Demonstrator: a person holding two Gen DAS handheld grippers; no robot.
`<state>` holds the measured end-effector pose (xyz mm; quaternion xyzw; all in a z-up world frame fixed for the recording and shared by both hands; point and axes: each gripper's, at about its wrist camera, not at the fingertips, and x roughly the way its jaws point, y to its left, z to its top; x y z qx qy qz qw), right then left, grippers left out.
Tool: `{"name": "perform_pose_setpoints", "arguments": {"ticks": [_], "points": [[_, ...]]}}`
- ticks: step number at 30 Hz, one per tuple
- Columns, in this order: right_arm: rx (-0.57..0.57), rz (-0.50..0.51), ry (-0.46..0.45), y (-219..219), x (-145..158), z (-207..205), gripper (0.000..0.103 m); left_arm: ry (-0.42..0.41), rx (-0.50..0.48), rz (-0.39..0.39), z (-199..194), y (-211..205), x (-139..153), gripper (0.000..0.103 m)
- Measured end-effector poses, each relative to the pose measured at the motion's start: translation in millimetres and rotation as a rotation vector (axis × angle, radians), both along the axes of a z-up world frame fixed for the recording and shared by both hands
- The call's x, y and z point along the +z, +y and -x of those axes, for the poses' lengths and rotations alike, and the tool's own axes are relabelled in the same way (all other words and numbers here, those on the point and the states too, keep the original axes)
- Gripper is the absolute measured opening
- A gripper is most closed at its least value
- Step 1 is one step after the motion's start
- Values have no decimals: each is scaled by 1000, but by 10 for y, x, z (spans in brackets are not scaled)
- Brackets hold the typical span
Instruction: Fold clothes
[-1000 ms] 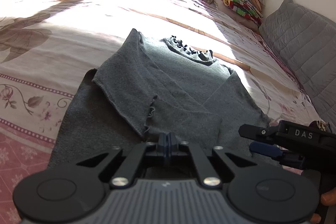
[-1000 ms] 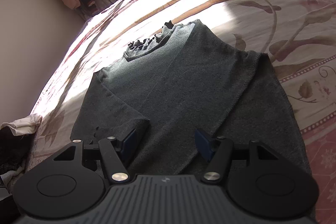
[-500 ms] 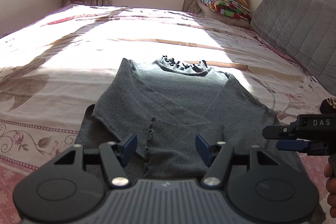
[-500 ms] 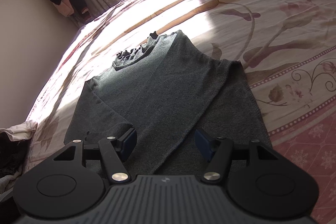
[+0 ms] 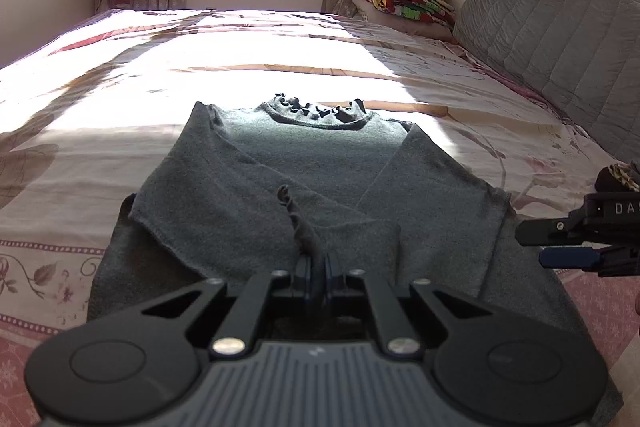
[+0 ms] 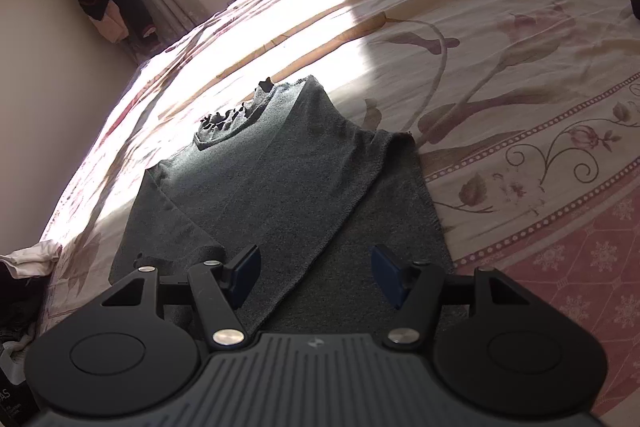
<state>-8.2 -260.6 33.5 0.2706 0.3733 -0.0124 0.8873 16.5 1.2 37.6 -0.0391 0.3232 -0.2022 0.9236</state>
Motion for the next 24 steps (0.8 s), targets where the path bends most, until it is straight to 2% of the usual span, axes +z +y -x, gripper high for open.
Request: {"name": "perform_pose_setpoints", "arguments": {"ticks": [1,5,6,8,10,13,18,21,24], "points": [[-1,1,1,-14,-3,7,64,-11,-44,29,37,-25,20,6],[-7,3,9,-63,-26,30,64,-9,-393,184,235,-191,58,11],[-8,3,12,-76,-31,34,64,-8,-446,193,294,-237,62,20],[-14,5,14,-102,-37,44,64,-14,-477,173,368,-262,65,44],[-18,7,16,-125,-41,55,64,-18,-498,152,429,-274,69,49],[-17,8,19,-141,-51,69,64,-3,-402,132,328,-104,80,52],[20,14,24,-68,-77,66,64,11,-160,100,38,357,132,52],[89,32,9,87,-67,49,64,34,-13,58,-124,613,152,52],[226,96,-45,404,-8,34,64,77,102,17,-283,843,155,51]]}}
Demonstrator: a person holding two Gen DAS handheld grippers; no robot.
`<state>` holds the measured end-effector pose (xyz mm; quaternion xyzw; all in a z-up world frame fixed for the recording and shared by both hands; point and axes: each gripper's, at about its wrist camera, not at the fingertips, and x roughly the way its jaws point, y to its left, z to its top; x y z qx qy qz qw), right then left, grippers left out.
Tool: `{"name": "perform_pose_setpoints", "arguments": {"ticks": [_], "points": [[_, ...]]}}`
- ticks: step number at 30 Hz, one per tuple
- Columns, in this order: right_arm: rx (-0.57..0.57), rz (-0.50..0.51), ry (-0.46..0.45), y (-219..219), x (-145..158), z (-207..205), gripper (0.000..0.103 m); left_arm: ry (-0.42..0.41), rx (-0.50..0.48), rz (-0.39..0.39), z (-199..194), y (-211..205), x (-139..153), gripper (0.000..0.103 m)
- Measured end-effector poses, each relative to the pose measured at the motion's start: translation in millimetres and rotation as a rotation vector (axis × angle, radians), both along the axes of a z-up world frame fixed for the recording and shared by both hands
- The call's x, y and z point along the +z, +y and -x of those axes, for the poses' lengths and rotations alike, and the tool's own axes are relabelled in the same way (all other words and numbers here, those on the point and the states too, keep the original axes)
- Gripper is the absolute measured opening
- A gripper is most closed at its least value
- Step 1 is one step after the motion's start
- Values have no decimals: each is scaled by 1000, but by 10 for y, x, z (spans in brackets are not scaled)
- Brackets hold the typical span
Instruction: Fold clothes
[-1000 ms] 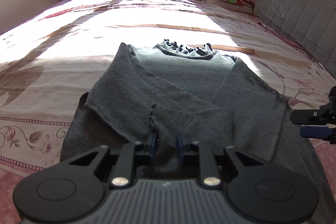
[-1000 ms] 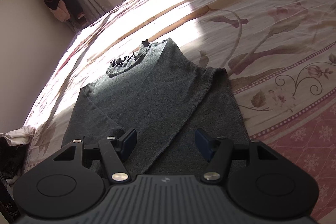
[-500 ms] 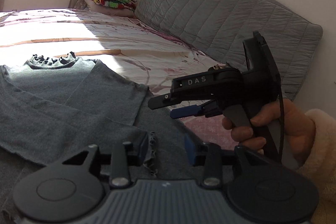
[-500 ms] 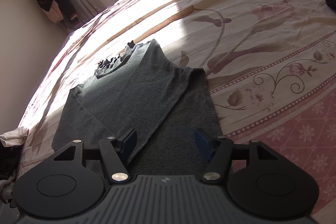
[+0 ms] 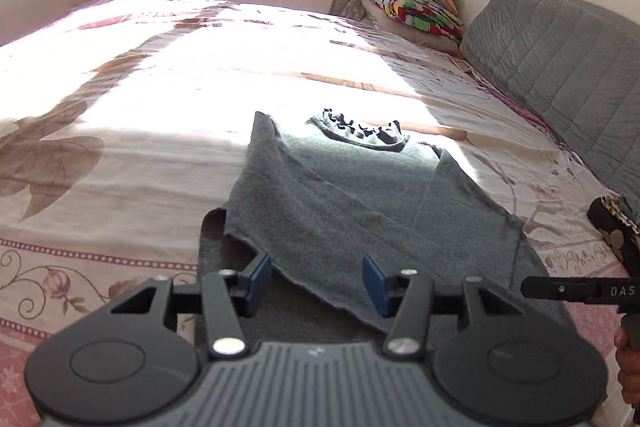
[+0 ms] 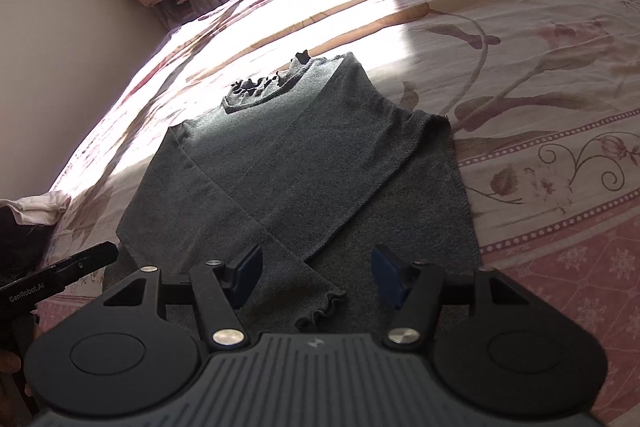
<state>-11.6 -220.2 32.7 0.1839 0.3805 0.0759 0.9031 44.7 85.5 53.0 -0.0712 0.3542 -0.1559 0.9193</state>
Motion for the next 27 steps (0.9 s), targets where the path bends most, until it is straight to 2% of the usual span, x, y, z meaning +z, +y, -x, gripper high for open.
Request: {"name": "perform_pose_setpoints", "arguments": {"ticks": [3,6,9,12,13,14,15,16,22,25,27], "points": [[177,62,-64,367,52,-6,62,55,80,-62,-155,203,-15,49],[319,111,-112,683,56,-8,55,64,99,-171,-266,281,-51,44],[403,179,-133,936,13,-29,47,42,75,-273,-340,281,-133,43],[440,251,-146,1063,-52,-44,38,3,12,-348,-370,216,-219,43],[448,292,-160,1092,-69,-34,32,-8,-3,-360,-373,197,-232,43],[457,332,-174,1120,-85,-25,19,-24,-22,-370,-382,168,-239,43],[465,373,-188,1149,-102,-15,12,-38,-38,-379,-391,141,-243,43],[449,385,-199,1138,-88,-14,6,-48,-49,-387,-399,126,-236,43],[284,366,-288,904,114,-40,6,-109,-124,-400,-421,20,-196,43],[239,345,-294,817,149,-86,6,-153,-179,-396,-359,-87,-180,43],[220,335,-289,799,151,-116,6,-193,-219,-424,-307,-173,-187,43]]}}
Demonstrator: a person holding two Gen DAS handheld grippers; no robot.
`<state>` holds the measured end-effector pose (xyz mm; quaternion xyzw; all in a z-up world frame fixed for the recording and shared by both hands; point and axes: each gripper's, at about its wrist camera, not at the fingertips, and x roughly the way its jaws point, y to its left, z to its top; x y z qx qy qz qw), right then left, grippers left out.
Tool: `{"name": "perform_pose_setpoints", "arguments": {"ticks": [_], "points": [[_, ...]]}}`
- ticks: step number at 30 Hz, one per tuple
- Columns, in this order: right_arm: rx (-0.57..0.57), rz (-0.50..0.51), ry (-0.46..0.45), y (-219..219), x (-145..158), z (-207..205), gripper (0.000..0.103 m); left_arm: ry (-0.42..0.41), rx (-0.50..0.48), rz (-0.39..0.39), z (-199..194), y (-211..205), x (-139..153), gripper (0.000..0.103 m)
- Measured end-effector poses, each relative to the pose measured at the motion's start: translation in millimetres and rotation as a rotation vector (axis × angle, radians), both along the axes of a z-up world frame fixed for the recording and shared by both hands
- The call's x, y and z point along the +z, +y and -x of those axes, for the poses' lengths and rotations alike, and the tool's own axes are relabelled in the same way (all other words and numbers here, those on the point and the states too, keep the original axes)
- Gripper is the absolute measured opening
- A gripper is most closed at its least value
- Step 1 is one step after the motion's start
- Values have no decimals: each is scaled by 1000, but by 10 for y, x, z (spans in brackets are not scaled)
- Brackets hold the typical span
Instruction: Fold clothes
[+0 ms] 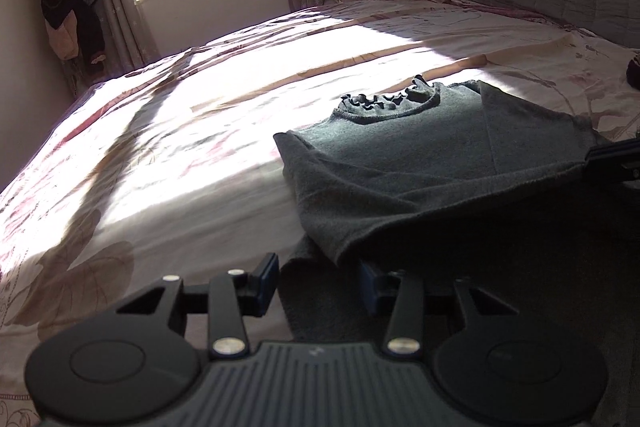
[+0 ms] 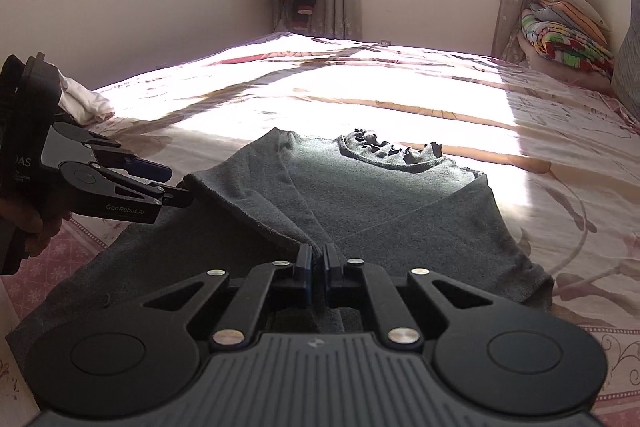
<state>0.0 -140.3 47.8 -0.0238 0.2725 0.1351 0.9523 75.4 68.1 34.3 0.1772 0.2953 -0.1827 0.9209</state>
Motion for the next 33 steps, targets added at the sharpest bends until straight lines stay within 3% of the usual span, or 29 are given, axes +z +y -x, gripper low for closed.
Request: {"name": "perform_pose_setpoints", "arguments": {"ticks": [3,15,18,22,24,26,31,33], "points": [[-24,-13,-14,-22,15,-18,6,-50,6,-69,22,-98,-37,43],[-165,-97,-70,-260,96,-106,6,-129,-14,-170,-15,-346,-180,37],[-193,-112,-74,-311,104,-144,6,-168,-31,-235,12,-426,-239,31],[-202,-129,-69,-348,111,-156,6,-200,2,-294,-3,-420,-278,9],[-194,-134,-65,-350,115,-148,6,-207,38,-281,-27,-358,-248,7],[-167,-133,-64,-322,122,-131,6,-201,91,-216,-73,-248,-171,6],[8,-45,-62,-87,126,-32,6,-124,224,-24,-215,72,-120,6],[94,19,-57,51,90,31,6,-111,283,-21,-222,155,-182,0]]}}
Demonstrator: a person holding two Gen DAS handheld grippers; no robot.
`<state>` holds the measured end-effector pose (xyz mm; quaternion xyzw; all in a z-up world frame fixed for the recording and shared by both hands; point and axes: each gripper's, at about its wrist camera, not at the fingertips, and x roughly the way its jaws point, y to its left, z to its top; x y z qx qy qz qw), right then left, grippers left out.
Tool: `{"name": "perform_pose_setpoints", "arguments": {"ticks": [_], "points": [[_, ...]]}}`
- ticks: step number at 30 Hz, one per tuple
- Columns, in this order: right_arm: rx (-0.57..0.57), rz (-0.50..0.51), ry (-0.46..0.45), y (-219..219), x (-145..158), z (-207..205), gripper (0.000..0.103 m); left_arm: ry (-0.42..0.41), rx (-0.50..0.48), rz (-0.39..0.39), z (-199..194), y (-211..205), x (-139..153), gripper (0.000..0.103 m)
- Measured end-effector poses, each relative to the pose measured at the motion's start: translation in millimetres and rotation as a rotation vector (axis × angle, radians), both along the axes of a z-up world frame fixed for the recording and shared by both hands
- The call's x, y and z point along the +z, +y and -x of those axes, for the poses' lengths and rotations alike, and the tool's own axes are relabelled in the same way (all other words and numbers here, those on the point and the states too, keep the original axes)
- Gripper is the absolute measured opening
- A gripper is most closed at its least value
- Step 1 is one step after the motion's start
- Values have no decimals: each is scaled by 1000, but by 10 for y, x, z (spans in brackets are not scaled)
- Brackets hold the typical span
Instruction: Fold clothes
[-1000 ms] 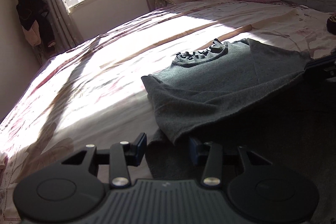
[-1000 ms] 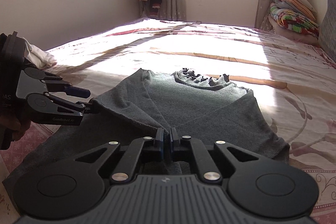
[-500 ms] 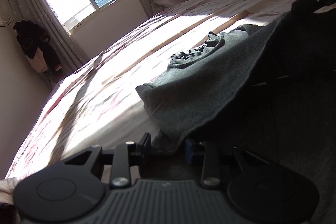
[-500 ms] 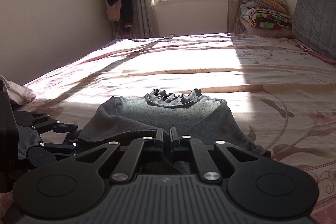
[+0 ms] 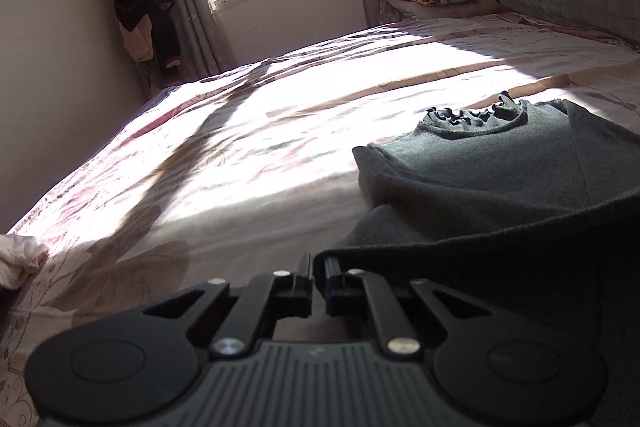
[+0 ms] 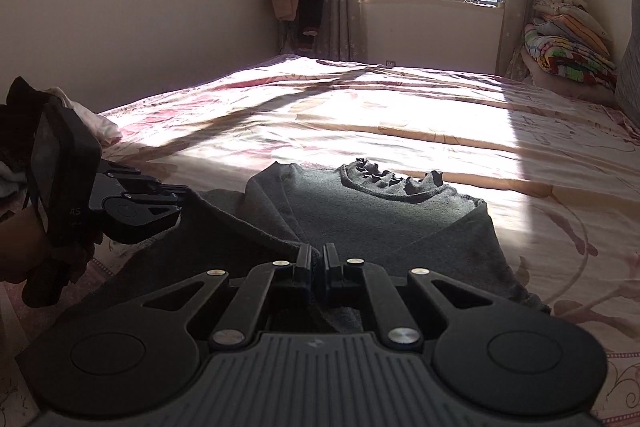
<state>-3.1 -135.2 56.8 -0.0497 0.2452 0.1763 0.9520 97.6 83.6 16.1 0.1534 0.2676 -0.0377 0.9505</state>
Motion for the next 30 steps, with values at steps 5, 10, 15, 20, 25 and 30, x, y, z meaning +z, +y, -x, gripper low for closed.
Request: {"name": "perform_pose_setpoints", "arguments": {"ticks": [5,10,15,20,25,30], "points": [[190,151,82,332,-193,131,6,56,143,148,-73,463,-39,0],[284,323,105,558,-354,239,9,99,129,416,-91,688,19,12],[261,216,119,369,-148,215,21,76,17,529,-99,563,90,50],[157,16,115,-49,39,84,32,109,-29,549,-185,454,25,51],[-30,-43,192,-380,-63,-98,32,163,-15,571,-273,403,-106,22],[-4,72,282,-295,-297,-109,16,154,57,542,-282,309,-87,7]]}}
